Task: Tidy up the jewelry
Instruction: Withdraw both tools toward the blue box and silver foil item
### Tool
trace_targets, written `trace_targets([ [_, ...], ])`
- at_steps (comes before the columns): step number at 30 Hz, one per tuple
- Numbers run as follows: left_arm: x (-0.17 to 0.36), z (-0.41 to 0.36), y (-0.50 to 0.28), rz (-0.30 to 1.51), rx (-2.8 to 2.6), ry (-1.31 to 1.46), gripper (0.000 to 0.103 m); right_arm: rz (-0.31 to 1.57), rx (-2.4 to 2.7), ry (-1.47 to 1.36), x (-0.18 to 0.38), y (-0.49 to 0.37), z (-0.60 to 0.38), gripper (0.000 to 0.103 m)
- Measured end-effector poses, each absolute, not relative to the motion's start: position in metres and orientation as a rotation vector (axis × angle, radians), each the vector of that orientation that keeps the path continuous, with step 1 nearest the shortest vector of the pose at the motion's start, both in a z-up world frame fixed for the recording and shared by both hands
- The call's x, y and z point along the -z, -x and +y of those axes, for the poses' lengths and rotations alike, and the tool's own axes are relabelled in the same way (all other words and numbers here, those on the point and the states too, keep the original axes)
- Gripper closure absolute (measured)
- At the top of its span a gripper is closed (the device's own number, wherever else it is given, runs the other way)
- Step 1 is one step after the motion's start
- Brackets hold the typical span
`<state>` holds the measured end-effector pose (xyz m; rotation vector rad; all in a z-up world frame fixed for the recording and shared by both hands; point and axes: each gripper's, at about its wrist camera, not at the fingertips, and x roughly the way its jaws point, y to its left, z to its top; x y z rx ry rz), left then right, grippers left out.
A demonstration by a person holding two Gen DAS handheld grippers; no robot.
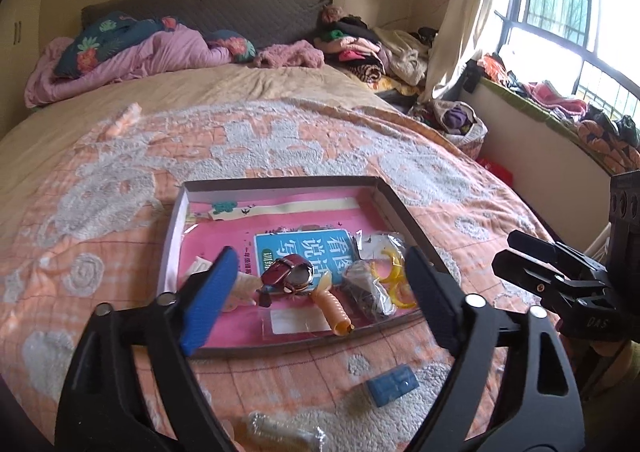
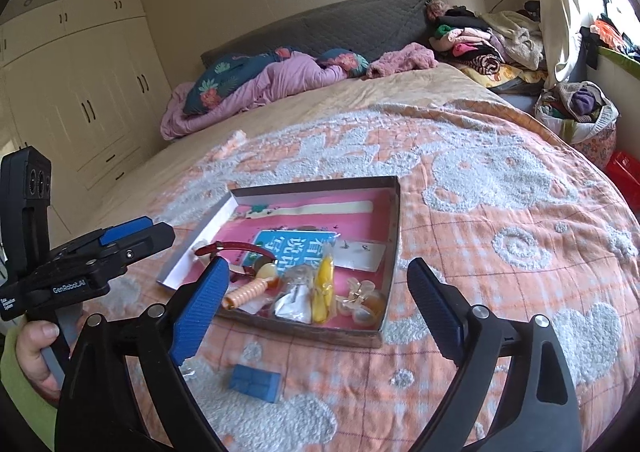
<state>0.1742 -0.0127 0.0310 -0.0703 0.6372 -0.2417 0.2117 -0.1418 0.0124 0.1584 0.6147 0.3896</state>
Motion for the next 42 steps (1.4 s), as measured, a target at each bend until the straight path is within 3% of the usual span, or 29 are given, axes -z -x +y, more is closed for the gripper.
trace_targets([
  [3,-0.035,-0.01,-0.168,0.628,0.229,0.068,0.012,0.609,-0.398,-0.159,-0.016,-0.206,-0.14,0.012],
  [7,-0.039,-0.004,-0.16,0.623,0.216,0.076,0.01,0.601,-0.412,-0.155,-0.021,-0.199,-0.137,0.012],
  [28,-0.016,0.022,-0.123,0.682,0.128,0.059,0.01,0.629,-0.483,-0.105,-0.017,-0.172,-0.114,0.012],
  [42,0.015,0.032,-0.104,0.772,0.092,-0.002,0.01,0.726,-0.499,-0.037,0.017,-0.171,-0.089,0.012],
])
